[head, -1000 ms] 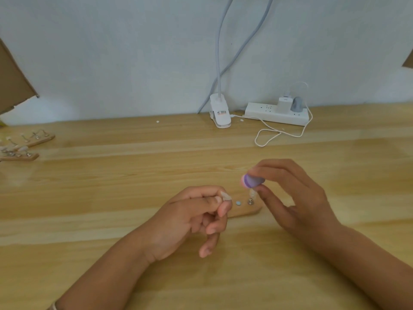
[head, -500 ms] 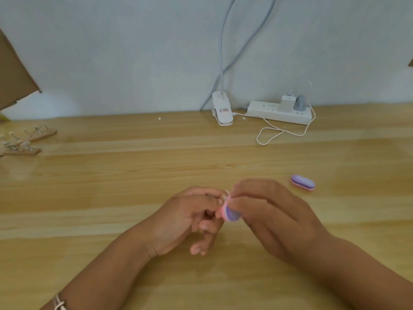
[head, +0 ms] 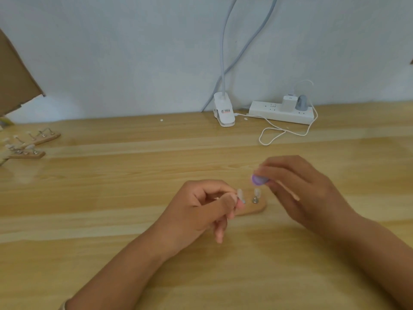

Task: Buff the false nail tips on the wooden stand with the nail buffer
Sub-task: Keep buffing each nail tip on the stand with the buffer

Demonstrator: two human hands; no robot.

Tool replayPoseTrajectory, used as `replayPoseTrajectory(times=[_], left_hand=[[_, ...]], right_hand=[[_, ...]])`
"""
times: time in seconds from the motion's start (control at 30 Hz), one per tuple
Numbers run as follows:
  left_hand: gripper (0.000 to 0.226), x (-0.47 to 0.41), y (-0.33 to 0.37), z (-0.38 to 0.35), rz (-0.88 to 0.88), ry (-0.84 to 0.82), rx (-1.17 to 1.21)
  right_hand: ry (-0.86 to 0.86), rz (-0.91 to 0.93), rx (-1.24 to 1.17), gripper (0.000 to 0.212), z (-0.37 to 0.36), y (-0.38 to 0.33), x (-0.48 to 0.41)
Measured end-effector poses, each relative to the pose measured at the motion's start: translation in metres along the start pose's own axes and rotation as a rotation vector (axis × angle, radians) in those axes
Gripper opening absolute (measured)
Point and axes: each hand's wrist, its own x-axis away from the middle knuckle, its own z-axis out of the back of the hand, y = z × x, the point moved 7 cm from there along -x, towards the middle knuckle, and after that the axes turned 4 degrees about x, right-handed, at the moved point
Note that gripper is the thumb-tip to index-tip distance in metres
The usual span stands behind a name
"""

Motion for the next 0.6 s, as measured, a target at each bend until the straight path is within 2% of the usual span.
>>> replayPoseTrajectory(times=[0.1, 0.17, 0.27, 0.33, 0.43, 0.5, 0.6], left_hand=[[0.014, 0.0, 0.0, 0.007, -0.051, 0.083, -0.085], [0.011, 0.0, -0.001, 0.008, -0.068, 0.115, -0.119], [0.012, 0.003, 0.001, 0.007, -0.116, 0.14, -0.201], [0.01, 0.005, 0.002, 0.009, -0.133, 0.177, -0.283], [0.016, 0.005, 0.002, 0.012, -0.144, 0.213, -0.37], [0.015, 0.005, 0.004, 0.008, -0.164, 0.199, -0.385], [0.012, 0.006, 0.005, 0.006, -0.18, 0.18, -0.371]], right_hand=[[0.057, -0.118, -0.049, 0.022, 0.01, 0.007, -0.001], [0.063, -0.052, -0.107, 0.025, 0.003, -0.014, -0.002], [0.009, 0.117, -0.027, 0.036, -0.009, -0.037, 0.002], [0.005, 0.042, 0.021, 0.041, -0.007, -0.018, 0.001], [0.056, -0.047, -0.041, 0.033, 0.0, -0.004, 0.002], [0.075, 0.003, -0.117, 0.027, -0.004, -0.019, 0.001], [0.005, 0.096, -0.116, 0.024, -0.016, -0.034, 0.001]])
